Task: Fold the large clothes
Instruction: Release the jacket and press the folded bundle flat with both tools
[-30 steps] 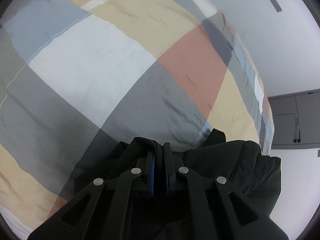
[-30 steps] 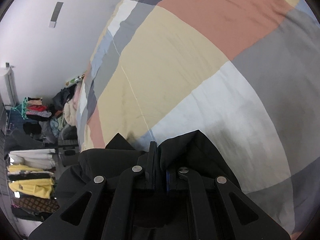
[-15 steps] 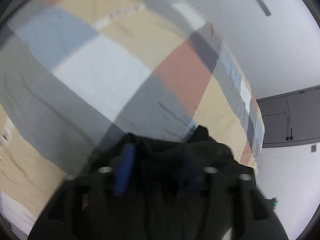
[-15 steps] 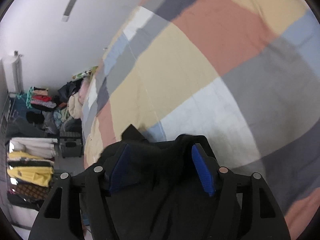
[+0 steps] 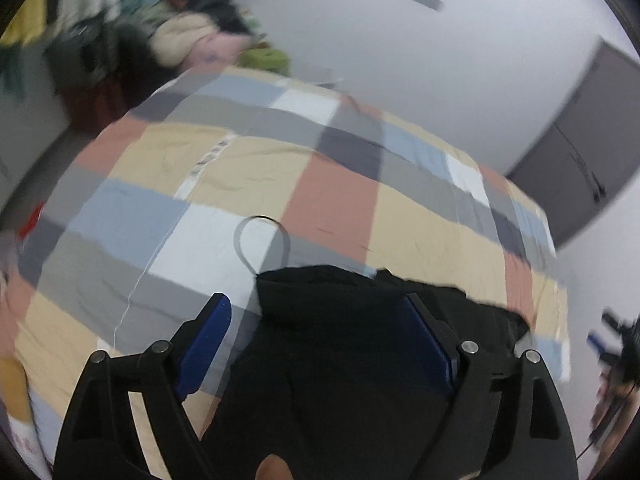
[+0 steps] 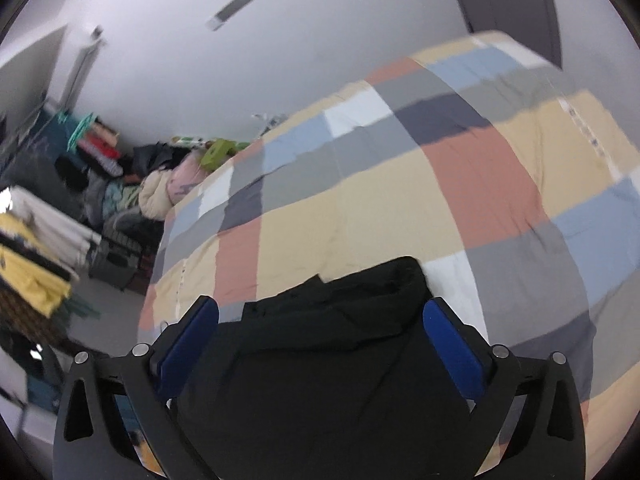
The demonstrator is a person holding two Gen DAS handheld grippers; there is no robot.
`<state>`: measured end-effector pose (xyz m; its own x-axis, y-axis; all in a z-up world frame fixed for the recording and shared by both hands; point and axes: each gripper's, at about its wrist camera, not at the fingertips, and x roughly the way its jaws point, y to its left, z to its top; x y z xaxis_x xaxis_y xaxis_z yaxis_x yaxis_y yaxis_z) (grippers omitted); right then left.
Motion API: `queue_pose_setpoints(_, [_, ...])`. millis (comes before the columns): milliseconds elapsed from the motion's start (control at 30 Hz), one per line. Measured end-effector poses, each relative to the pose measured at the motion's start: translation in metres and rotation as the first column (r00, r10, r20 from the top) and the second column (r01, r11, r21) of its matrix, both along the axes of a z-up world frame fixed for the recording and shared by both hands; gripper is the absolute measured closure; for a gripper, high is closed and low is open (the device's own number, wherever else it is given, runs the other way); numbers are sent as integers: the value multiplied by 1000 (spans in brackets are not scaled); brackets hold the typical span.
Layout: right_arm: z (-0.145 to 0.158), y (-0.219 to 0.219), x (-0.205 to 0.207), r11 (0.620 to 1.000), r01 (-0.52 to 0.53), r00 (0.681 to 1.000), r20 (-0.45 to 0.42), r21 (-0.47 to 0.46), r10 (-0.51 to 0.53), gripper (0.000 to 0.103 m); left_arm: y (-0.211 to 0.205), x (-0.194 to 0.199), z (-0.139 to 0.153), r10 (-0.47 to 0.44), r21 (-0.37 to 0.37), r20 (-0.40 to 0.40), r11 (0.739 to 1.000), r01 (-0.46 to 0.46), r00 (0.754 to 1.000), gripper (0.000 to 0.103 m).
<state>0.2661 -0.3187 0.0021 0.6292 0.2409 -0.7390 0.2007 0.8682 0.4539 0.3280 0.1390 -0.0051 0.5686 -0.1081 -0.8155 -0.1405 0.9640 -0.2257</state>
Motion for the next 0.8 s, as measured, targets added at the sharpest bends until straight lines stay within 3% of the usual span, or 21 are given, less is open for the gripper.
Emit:
queue_pose_setpoints(100, [-8, 32, -6, 997, -46, 998, 42, -63, 49, 0, -25, -9, -10, -72, 10, 48, 997, 71, 996, 13])
queue_pose_setpoints(267, [-46, 96, -15, 977, -130, 984, 97, -168, 147, 0, -61, -23, -50, -160, 11, 132, 987, 160, 978, 13])
queue_pose_setpoints(367, [-88, 129, -19, 953, -175, 976, 87, -246, 202, 0, -84, -24, -85, -226, 34, 123, 974, 224, 966, 13])
queue_pose_setpoints(533, [-140, 144, -10, 943, -184, 975, 70, -278, 211, 0, -110, -12, -138, -258, 125, 92, 961, 246, 962, 13])
queue_pose_setpoints(800, [-167, 149, 19, 932, -167, 973, 98, -323, 208, 0, -112, 15, -165, -230, 115, 106, 969, 218, 967, 6])
